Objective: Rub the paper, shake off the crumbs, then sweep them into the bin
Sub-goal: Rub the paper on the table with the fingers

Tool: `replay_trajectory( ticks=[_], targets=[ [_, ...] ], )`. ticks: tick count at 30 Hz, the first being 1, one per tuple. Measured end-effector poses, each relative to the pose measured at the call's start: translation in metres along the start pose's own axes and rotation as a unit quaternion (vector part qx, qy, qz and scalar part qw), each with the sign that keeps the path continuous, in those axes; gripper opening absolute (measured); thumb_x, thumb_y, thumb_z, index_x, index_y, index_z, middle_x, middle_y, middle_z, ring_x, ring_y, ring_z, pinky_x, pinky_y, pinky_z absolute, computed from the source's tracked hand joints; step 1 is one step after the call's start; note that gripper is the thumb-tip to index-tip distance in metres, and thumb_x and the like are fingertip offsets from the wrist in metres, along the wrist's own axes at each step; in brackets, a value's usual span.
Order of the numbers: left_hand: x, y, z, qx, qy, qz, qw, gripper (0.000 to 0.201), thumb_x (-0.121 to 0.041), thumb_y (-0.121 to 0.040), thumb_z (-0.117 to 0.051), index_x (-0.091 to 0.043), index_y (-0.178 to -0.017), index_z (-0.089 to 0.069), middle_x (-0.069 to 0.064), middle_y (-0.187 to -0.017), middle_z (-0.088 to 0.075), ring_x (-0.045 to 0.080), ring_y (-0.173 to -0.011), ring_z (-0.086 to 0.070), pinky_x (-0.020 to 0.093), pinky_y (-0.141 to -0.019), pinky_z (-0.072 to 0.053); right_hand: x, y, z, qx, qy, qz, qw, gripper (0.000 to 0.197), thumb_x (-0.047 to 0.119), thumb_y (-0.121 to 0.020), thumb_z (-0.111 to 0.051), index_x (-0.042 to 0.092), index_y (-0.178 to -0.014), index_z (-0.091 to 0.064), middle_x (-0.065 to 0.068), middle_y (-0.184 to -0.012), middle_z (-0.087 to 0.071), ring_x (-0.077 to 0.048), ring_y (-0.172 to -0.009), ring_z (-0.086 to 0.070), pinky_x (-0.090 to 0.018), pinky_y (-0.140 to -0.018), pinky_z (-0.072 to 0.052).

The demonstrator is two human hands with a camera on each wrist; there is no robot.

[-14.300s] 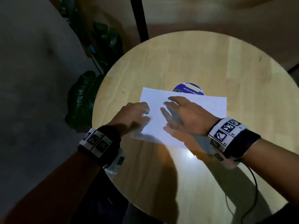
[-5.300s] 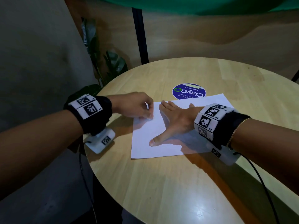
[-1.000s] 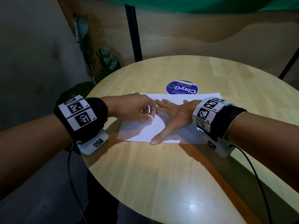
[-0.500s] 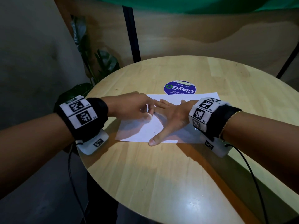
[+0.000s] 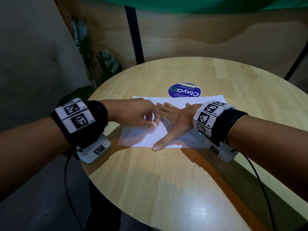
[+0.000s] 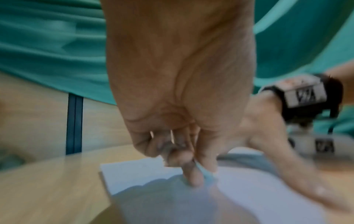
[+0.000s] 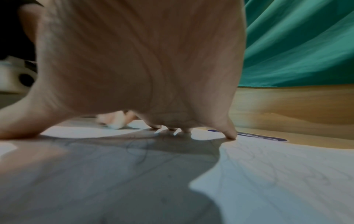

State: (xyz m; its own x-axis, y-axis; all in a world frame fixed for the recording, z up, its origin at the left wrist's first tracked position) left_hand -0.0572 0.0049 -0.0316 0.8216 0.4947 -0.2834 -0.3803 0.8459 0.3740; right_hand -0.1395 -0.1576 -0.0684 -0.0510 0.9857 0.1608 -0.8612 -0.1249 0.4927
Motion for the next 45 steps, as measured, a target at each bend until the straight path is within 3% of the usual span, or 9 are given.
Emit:
replay_trajectory(
  ticks=[13, 17, 22, 28, 31, 35, 39, 43, 45],
  targets=[
    [-0.002, 0.005, 0.001, 0.025, 0.051, 0.009, 0.998, 0.003, -0.026, -0.104, -0.072, -0.024, -0.105, -0.075, -0.007, -0.082, -0.076, -0.001, -0.066, -0.062, 0.009, -0.064, -0.043, -0.012, 0.005, 0.009, 0.031, -0.081, 0.024, 0.996, 0.123, 0.079, -0.069, -0.080, 0.058, -0.163, -0.002, 0.022, -0.173, 0.021, 0.000, -0.156, 0.024, -0.058, -0.127, 0.007],
    [0.011, 0.004, 0.015, -0.072, 0.016, 0.079, 0.994, 0.004, -0.030, -0.102, -0.073, -0.027, -0.104, -0.074, -0.007, -0.089, -0.080, 0.012, -0.080, -0.071, 0.030, -0.076, -0.057, -0.013, 0.020, 0.016, 0.012, -0.062, -0.001, 0.998, 0.115, 0.076, -0.074, -0.079, 0.039, -0.165, -0.019, 0.026, -0.173, 0.004, -0.009, -0.162, 0.002, -0.055, -0.128, -0.013],
    [-0.014, -0.002, -0.005, 0.047, 0.113, 0.030, 0.992, 0.016, -0.016, -0.098, -0.078, -0.011, -0.107, -0.066, 0.008, -0.086, -0.081, 0.011, -0.070, -0.069, 0.022, -0.073, -0.057, -0.005, 0.023, 0.005, 0.000, -0.047, -0.018, 0.999, 0.119, 0.085, -0.072, -0.072, 0.053, -0.165, -0.006, 0.017, -0.174, 0.019, -0.010, -0.161, 0.017, -0.060, -0.125, 0.001],
    [-0.015, -0.011, 0.001, -0.028, 0.095, 0.034, 0.994, 0.028, -0.011, -0.096, -0.074, -0.035, -0.083, -0.067, 0.005, -0.079, -0.080, 0.007, -0.068, -0.068, 0.027, -0.077, -0.054, -0.007, 0.021, 0.001, -0.001, -0.048, -0.015, 0.999, 0.121, 0.089, -0.072, -0.068, 0.052, -0.166, -0.001, 0.018, -0.173, 0.022, -0.008, -0.158, 0.024, -0.064, -0.123, 0.008],
    [-0.020, -0.009, -0.002, 0.040, 0.126, 0.024, 0.991, 0.010, -0.011, -0.097, -0.075, -0.010, -0.092, -0.067, 0.003, -0.073, -0.076, 0.010, -0.065, -0.066, 0.028, -0.073, -0.055, -0.008, 0.021, 0.001, 0.003, -0.052, -0.022, 0.998, 0.119, 0.090, -0.070, -0.068, 0.053, -0.165, -0.005, 0.019, -0.172, 0.024, -0.006, -0.158, 0.024, -0.065, -0.122, 0.008],
    [0.000, -0.012, 0.006, -0.081, 0.077, 0.057, 0.992, 0.011, -0.015, -0.097, -0.071, -0.017, -0.087, -0.066, -0.006, -0.070, -0.076, 0.000, -0.061, -0.060, 0.029, -0.072, -0.048, -0.005, 0.024, 0.002, -0.001, -0.041, -0.022, 0.999, 0.127, 0.087, -0.074, -0.068, 0.046, -0.167, 0.008, 0.017, -0.173, 0.024, -0.008, -0.158, 0.024, -0.062, -0.124, 0.007],
    [-0.015, -0.009, -0.011, 0.018, 0.145, 0.017, 0.989, 0.008, -0.011, -0.099, -0.072, -0.009, -0.092, -0.068, -0.002, -0.073, -0.076, 0.008, -0.065, -0.067, 0.026, -0.071, -0.054, -0.006, 0.023, 0.003, 0.008, -0.060, -0.021, 0.998, 0.123, 0.088, -0.071, -0.070, 0.053, -0.164, 0.001, 0.019, -0.172, 0.025, -0.007, -0.157, 0.026, -0.063, -0.123, 0.008],
    [-0.001, -0.010, 0.002, -0.076, 0.081, 0.045, 0.993, 0.012, -0.016, -0.097, -0.072, -0.017, -0.086, -0.067, 0.000, -0.077, -0.080, 0.002, -0.064, -0.063, 0.026, -0.072, -0.048, -0.007, 0.021, 0.002, 0.000, -0.042, -0.024, 0.999, 0.130, 0.089, -0.071, -0.068, 0.047, -0.166, 0.010, 0.019, -0.172, 0.025, -0.007, -0.158, 0.025, -0.064, -0.123, 0.007],
    [-0.009, -0.009, -0.003, -0.027, 0.100, 0.031, 0.994, 0.011, -0.015, -0.098, -0.072, -0.014, -0.089, -0.066, 0.000, -0.074, -0.079, 0.005, -0.064, -0.064, 0.023, -0.068, -0.048, -0.008, 0.022, 0.001, 0.001, -0.047, -0.022, 0.999, 0.127, 0.090, -0.070, -0.068, 0.051, -0.165, 0.006, 0.019, -0.172, 0.025, -0.007, -0.158, 0.025, -0.065, -0.123, 0.007]
  ],
)
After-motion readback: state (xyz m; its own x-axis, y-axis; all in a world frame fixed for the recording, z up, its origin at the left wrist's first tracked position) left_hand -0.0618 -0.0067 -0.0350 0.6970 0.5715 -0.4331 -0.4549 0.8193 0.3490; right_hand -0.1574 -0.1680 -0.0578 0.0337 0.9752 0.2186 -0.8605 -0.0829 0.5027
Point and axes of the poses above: each hand's wrist, its own y-axis away from the middle knuckle, its own z-axis out of the back of the hand, x = y × z, the point moved 1 cm from there along -y, towards the middle knuckle
